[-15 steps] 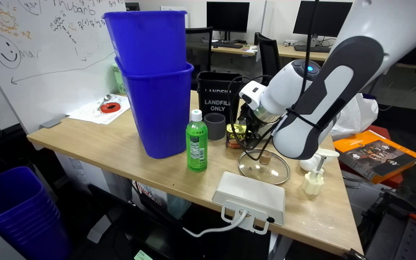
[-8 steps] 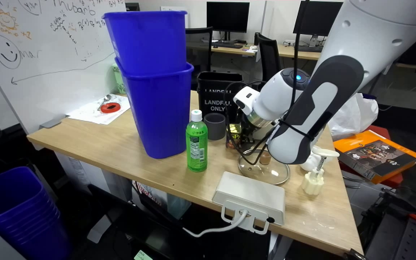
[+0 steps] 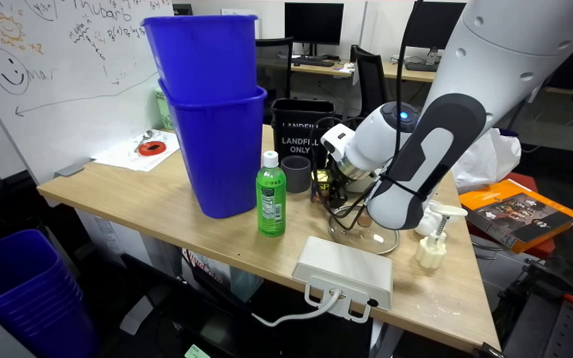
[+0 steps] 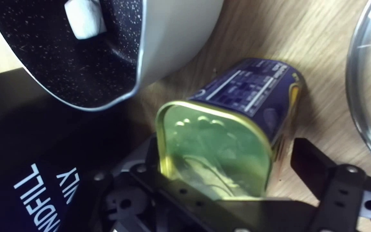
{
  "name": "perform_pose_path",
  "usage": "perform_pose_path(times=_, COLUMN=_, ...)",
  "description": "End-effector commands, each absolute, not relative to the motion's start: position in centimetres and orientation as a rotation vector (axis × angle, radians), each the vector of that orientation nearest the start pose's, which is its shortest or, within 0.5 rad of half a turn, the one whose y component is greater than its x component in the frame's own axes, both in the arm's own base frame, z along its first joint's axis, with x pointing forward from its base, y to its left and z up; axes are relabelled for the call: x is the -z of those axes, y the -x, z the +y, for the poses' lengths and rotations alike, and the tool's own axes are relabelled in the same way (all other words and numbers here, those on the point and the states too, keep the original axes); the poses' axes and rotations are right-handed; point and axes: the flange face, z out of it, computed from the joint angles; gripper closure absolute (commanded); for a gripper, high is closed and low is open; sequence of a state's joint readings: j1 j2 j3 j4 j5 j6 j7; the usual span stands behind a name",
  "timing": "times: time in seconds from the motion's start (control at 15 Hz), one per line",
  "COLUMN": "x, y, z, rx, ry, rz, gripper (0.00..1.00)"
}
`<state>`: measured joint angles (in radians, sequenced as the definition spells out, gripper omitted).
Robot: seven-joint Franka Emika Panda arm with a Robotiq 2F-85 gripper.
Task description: Move the can to the right
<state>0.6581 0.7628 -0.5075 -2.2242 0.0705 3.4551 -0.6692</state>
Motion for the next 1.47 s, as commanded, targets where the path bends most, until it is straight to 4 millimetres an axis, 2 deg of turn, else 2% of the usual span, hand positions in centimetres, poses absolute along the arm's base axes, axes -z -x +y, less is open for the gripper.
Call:
perform_pose_path(times=0.0, x=-12.3, y=-55.7, z=7.4, rx=0.811, ry=3.078, rz=-1.564, gripper=0.00)
perform_pose_path(times=0.13, x=-12.5, y=-55.7, z=7.3, rx=0.812, ry=3.083, rz=-1.530, gripper=0.20)
perform_pose_path(times=0.2, x=-12.7, y=-55.8, z=7.2, rx=0.803, ry=3.099, rz=-1.511, gripper=0.32)
perform_pose_path(times=0.53, x=-13.5, y=-55.5, z=7.3, rx=0.794, ry=3.114, rz=-1.422, gripper=0.41)
perform_pose_path(times=1.13, x=-14.4, y=-54.3, z=7.4, rx=0.760, ry=3.111, rz=-1.304, gripper=0.50)
perform_pose_path(times=1.4, x=-15.0, y=-53.6, z=7.4, rx=0.690, ry=3.137, rz=-1.154, gripper=0.54)
